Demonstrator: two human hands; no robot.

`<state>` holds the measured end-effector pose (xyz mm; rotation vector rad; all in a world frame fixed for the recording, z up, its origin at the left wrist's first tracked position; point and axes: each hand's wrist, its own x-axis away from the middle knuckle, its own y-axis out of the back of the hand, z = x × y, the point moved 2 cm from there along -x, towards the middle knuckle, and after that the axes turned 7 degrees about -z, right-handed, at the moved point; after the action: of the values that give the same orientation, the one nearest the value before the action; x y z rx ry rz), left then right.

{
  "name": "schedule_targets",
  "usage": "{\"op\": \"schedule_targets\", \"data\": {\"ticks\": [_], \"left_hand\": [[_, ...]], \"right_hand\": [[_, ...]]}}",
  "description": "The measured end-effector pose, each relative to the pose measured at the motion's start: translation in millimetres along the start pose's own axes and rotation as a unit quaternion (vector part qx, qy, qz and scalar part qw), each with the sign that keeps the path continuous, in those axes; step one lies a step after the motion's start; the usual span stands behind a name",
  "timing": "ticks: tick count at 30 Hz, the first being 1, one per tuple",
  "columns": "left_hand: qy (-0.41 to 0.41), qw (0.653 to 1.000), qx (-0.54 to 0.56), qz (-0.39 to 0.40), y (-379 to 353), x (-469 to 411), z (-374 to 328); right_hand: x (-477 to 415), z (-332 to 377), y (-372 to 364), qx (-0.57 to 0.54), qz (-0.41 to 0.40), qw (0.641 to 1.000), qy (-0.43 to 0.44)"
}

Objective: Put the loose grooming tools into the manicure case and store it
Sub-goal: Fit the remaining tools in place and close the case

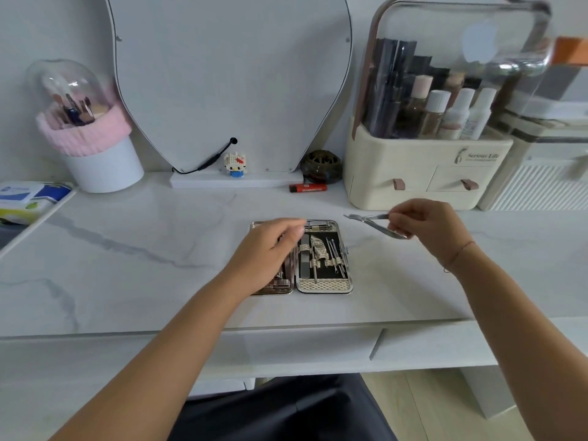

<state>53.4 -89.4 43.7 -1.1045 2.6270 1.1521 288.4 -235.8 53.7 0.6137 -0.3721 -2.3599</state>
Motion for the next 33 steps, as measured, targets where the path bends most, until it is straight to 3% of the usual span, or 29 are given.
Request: {"op": "schedule_targets", "data": {"ticks": [4, 7, 13, 16, 22, 25, 28, 33], "left_hand": [[0.037, 0.984, 0.157, 0.075, -15.7, -10.5, -31.7], [0.054, 0.981, 0.177, 0.060, -20.6, -14.8, -35.1], [0.168, 0.955, 0.234, -0.068, -24.5, -13.1, -19.5], [0.193, 0.934, 0.269, -0.133, -28.4, -14.3, -15.4], [0.190, 0.937, 0.264, -0.126, -32.4, -19.3, -17.2], [0.178, 0.953, 0.228, -0.093, -28.9, -20.6, -14.5], [0.111, 0.990, 0.034, -0.082, -21.1, -27.6, -3.2], [0.056, 0.989, -0.136, -0.018, -23.8, -40.1, 12.0]], "right_hand": [[5.1, 37.1, -21.5, -0.059, 0.093, 0.993, 0.033], [5.1, 48.5, -34.0, -0.062, 0.121, 0.990, 0.029], [11.8, 34.7, -52.0, -0.148, 0.004, 0.983, -0.108], [23.3, 33.8, -63.1, -0.233, 0.043, 0.954, -0.184], [20.0, 32.0, -80.4, -0.358, 0.033, 0.901, -0.243], [13.6, 27.1, -84.6, -0.357, 0.071, 0.895, -0.257], [1.6, 21.9, -80.5, -0.313, 0.076, 0.912, -0.254], [-19.0, 9.0, -69.4, -0.219, 0.072, 0.938, -0.258]]}}
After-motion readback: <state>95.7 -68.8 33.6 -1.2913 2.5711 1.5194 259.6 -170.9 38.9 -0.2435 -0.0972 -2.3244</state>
